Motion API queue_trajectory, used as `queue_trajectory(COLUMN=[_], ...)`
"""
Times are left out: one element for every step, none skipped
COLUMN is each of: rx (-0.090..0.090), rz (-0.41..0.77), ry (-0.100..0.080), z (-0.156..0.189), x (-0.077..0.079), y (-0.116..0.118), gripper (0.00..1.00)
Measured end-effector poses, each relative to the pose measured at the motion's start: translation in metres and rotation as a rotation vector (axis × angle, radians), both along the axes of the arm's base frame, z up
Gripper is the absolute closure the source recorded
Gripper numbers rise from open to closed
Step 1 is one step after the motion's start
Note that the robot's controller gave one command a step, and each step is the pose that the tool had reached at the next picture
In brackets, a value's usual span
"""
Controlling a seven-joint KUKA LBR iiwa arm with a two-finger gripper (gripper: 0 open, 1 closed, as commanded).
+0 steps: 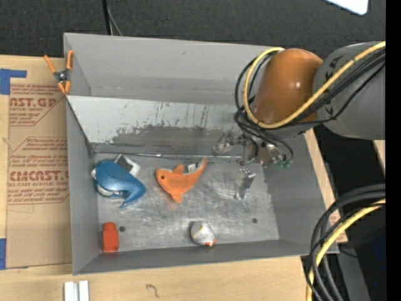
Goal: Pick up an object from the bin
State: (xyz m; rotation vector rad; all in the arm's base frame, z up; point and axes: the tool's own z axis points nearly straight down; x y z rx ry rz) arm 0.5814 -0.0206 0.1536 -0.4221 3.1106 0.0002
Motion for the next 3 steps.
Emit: queue_trajectory(rx=[0.002, 0.002, 0.000], rz=[0.022, 0.022, 0.051], ry=[-0.009, -0.009, -0.003], z=[-0.079, -0.079, 0.073], x=[0.011, 0.011, 0.004], y=[0.033, 0.033, 0.026], gripper=[1.00, 1.00, 1.00])
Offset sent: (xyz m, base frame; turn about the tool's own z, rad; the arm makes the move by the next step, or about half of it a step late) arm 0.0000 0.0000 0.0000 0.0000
